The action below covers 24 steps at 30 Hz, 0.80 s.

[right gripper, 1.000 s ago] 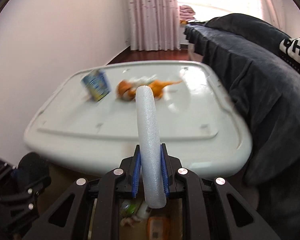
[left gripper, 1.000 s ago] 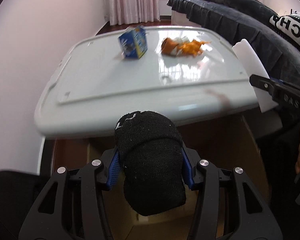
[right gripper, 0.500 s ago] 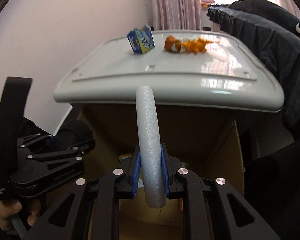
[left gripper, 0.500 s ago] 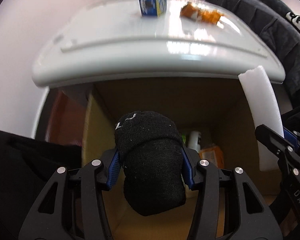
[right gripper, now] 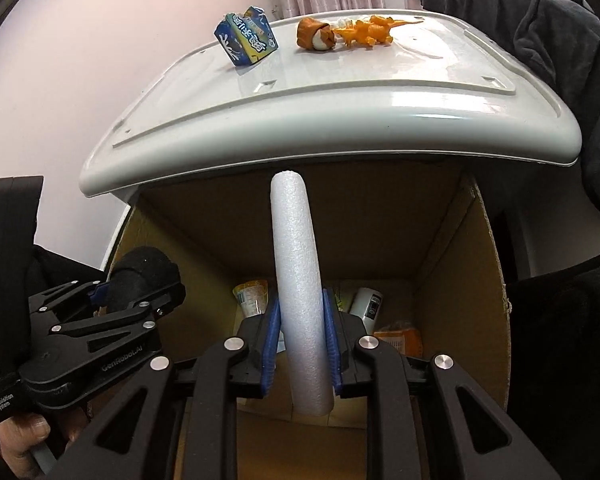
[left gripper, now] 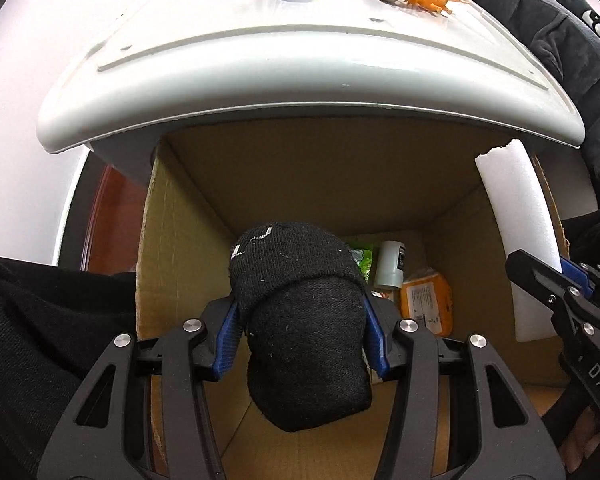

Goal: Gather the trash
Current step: 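Lower both grippers over the box and release the hat and foam tube, then grasp the orange cloth with the right gripper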

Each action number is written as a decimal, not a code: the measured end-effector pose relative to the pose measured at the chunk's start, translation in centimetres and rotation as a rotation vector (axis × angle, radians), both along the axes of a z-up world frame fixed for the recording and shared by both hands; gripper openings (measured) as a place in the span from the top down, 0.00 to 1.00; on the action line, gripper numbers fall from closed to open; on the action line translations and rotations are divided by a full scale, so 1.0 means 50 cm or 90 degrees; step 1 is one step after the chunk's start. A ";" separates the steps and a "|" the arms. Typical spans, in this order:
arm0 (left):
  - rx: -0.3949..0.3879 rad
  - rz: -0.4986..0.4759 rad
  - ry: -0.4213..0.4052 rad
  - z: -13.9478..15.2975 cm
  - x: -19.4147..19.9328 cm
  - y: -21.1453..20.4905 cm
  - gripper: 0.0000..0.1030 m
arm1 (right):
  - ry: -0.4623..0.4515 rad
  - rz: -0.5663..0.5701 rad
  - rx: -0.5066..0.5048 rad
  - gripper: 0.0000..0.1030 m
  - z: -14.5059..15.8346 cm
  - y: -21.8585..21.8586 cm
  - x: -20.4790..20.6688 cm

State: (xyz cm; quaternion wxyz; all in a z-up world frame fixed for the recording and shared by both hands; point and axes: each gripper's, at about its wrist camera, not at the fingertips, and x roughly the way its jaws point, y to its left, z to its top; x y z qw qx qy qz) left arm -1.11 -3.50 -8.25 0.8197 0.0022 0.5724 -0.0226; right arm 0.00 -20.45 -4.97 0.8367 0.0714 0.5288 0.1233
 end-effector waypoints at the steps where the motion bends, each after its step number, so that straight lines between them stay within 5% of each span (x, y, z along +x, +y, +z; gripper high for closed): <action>1: 0.000 0.001 -0.001 0.001 0.000 0.001 0.52 | 0.000 0.000 0.000 0.79 0.000 -0.002 0.001; 7: 0.003 0.004 -0.004 0.007 0.002 0.006 0.48 | 0.000 -0.001 -0.003 0.76 0.002 -0.003 0.001; 8: 0.009 0.007 -0.006 0.010 0.002 0.004 0.45 | 0.000 -0.002 -0.004 0.62 0.002 -0.003 0.002; 10: 0.030 0.017 -0.018 0.018 0.001 0.000 0.20 | -0.005 -0.012 -0.015 0.37 0.005 -0.004 0.001; 24: 0.030 0.023 -0.019 0.012 0.007 0.008 0.19 | -0.014 -0.051 -0.012 0.33 0.010 -0.027 0.002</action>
